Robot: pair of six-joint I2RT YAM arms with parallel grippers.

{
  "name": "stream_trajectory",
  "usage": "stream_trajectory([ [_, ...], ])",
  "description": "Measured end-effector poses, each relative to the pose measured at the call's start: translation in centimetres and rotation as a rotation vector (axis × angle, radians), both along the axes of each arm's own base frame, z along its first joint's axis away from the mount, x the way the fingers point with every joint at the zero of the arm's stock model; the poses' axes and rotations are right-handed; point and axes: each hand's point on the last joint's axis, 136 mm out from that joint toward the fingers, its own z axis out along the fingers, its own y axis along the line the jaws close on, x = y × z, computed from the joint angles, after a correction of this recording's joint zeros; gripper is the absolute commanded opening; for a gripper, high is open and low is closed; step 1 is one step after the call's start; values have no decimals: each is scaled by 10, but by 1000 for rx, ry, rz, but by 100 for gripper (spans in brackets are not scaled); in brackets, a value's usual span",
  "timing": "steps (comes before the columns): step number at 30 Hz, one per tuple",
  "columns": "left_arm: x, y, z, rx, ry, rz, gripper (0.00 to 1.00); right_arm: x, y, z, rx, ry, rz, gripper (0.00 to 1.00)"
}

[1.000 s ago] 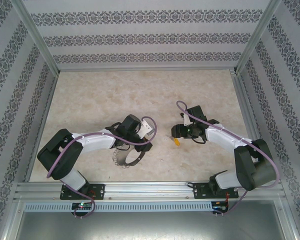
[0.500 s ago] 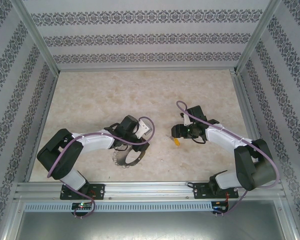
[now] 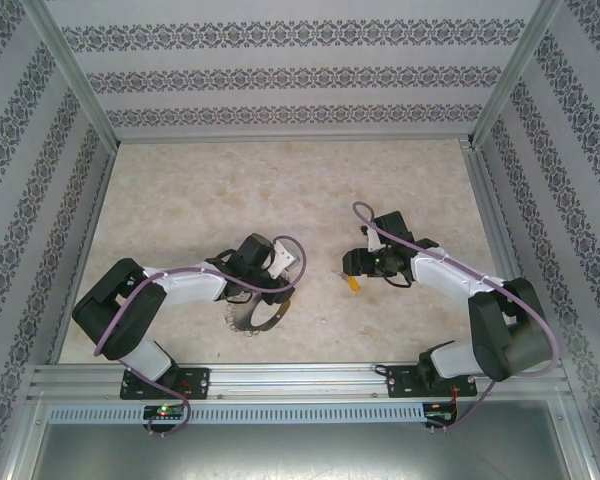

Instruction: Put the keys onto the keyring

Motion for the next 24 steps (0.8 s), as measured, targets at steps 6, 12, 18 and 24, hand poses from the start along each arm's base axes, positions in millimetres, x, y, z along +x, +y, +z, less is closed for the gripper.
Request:
stream_trajectory([
  [6,5,3,6,1,-31,20,35,0,0,0,0,0,0,64],
  [12,7,4,7,5,-40,26,35,0,0,0,0,0,0,64],
  [18,7,5,6,6,-39,26,35,0,0,0,0,0,0,64],
  [24,6,9,1,22,-46,38,37,0,0,0,1,-2,0,64],
])
